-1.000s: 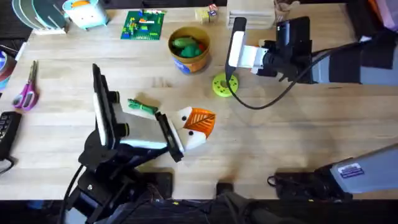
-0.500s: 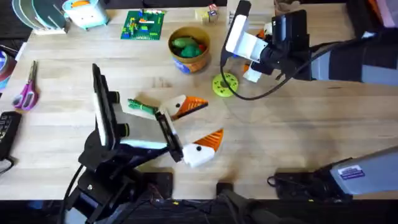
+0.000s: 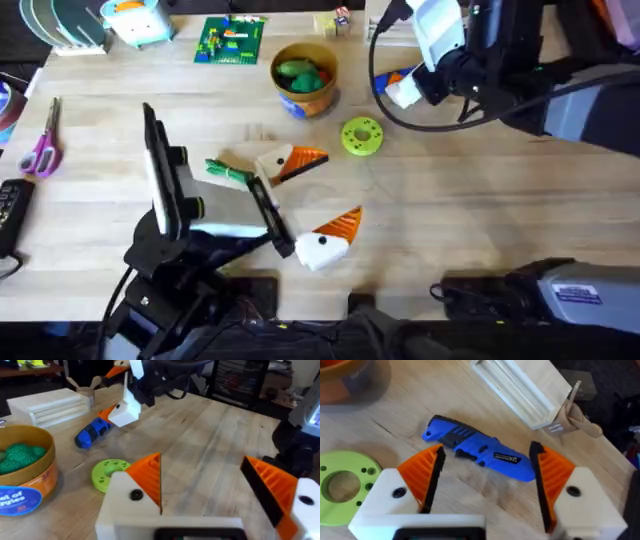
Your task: Pick up the gripper from the table and insert it into the empty holder that is missing its gripper. Then pick up a screw, insert it into the mounting hole, and use the screwdriver to tighten it. Finally, clean up the table by picking up the vegetable and placing it into the bucket.
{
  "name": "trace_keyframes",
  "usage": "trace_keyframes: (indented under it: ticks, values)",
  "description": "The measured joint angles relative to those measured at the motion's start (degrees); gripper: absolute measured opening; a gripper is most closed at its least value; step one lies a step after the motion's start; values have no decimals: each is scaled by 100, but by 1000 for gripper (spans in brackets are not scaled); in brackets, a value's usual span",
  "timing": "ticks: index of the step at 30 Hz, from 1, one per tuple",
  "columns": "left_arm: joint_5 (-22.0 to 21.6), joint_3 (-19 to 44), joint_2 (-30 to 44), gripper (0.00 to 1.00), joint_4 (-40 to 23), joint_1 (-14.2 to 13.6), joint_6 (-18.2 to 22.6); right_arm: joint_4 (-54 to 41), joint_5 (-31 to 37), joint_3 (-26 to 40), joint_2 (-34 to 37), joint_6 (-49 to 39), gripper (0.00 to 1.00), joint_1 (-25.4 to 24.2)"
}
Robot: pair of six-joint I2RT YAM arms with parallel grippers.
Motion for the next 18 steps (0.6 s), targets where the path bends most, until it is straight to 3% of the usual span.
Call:
trace_keyframes:
  ticks: [3,6,11,18]
  values:
    - [-321,101,0,994,-97,0,-269,-216,-25,0,-192,232,992,2]
    - [-755,532,54,993,-682,0,-534,-309,-45,-2,-299,351,992,37]
    - [-1617,1802,565,993,-2068,0,-833,-309,-66,-2,-351,441,991,216]
    - [-2640,3626,2013,993,-3741,0,-963,-313,-85,-2,-351,461,991,475]
